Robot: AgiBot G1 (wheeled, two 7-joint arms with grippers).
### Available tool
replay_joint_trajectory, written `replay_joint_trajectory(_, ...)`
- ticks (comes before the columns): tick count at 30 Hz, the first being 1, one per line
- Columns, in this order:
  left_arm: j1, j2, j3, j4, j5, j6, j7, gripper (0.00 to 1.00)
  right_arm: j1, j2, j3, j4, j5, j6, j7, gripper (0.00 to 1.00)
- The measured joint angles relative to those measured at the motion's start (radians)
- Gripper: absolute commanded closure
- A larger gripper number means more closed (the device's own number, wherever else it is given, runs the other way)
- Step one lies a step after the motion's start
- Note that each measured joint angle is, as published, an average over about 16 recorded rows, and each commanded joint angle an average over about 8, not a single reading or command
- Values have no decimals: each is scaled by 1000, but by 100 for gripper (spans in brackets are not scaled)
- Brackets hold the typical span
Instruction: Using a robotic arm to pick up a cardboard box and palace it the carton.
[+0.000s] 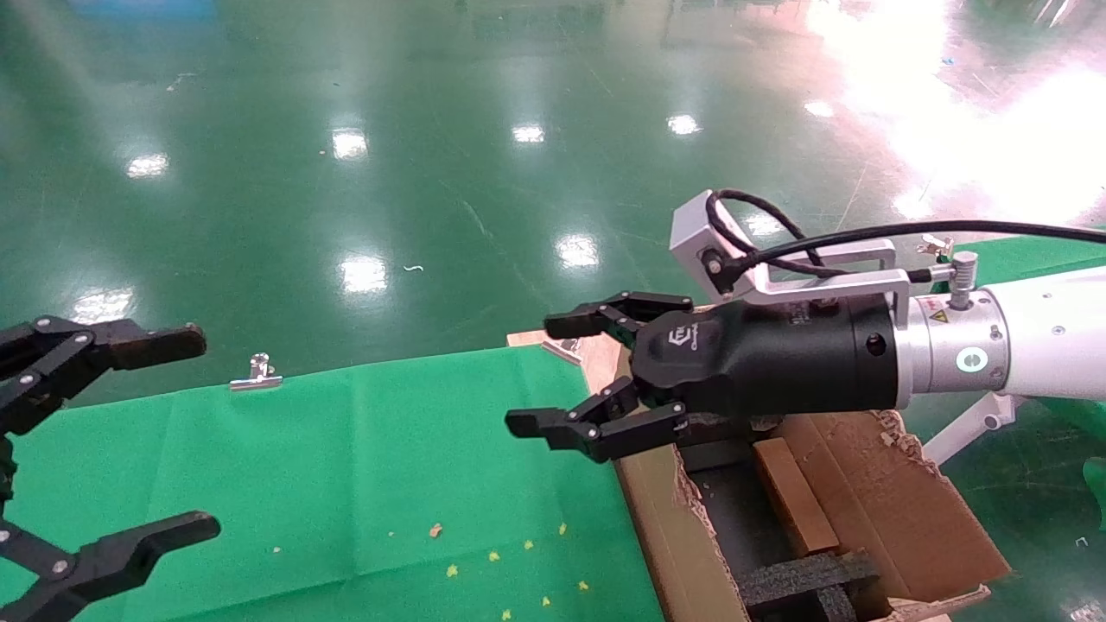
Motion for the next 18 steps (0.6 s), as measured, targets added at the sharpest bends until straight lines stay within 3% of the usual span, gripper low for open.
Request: replay_joint_trajectory(18, 0, 0, 0, 0, 0, 0, 0, 0, -244, -103, 391, 9, 47, -194, -196, 0)
